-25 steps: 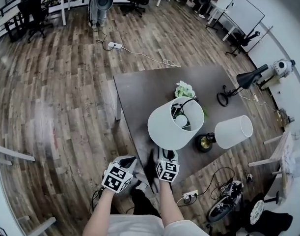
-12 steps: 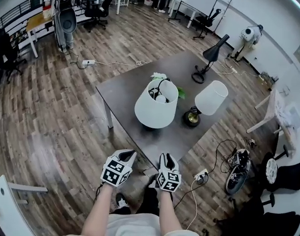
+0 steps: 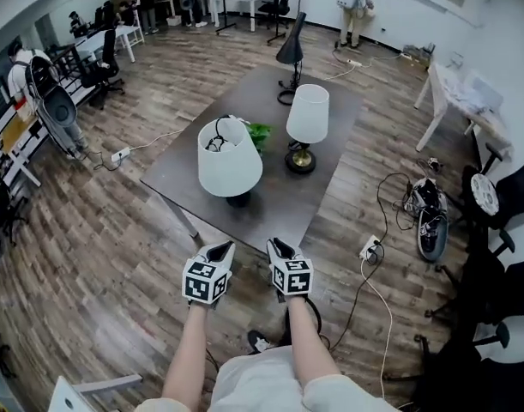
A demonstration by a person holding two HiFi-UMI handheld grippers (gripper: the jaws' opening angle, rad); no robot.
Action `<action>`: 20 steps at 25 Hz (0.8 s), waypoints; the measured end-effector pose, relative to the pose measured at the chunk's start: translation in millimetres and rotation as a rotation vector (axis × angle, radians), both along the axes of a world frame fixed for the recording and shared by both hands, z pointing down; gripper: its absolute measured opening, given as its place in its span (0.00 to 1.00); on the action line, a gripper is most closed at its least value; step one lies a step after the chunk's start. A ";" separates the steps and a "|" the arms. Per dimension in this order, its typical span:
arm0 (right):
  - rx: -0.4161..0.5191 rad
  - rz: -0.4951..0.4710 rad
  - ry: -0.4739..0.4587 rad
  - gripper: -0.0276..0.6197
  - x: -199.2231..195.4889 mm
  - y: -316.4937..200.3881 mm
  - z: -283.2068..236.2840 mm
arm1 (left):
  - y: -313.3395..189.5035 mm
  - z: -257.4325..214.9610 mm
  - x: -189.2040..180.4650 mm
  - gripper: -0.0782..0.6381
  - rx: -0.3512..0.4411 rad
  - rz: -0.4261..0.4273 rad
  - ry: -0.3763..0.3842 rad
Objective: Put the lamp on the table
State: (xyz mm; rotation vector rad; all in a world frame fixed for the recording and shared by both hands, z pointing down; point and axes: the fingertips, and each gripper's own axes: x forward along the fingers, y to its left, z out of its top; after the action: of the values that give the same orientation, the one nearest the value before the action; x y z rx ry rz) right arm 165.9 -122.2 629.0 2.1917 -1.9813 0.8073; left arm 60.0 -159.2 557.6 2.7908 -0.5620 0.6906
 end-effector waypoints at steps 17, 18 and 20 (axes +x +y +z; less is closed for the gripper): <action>0.059 -0.116 0.062 0.09 0.3 10.5 -66.6 | 14.4 -38.7 1.3 0.11 0.003 -0.192 0.059; 0.060 -0.117 0.064 0.08 0.3 10.7 -68.1 | 16.1 -40.4 2.6 0.11 0.005 -0.188 0.061; 0.063 -0.123 0.068 0.08 -2.4 9.8 -69.9 | 18.4 -42.7 3.2 0.11 0.010 -0.184 0.062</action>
State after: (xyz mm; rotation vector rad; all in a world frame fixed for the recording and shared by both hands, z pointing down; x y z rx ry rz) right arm 163.5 -112.3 559.1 2.0748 -2.1115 0.6547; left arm 63.2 -140.8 514.8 2.7145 -0.7987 0.5621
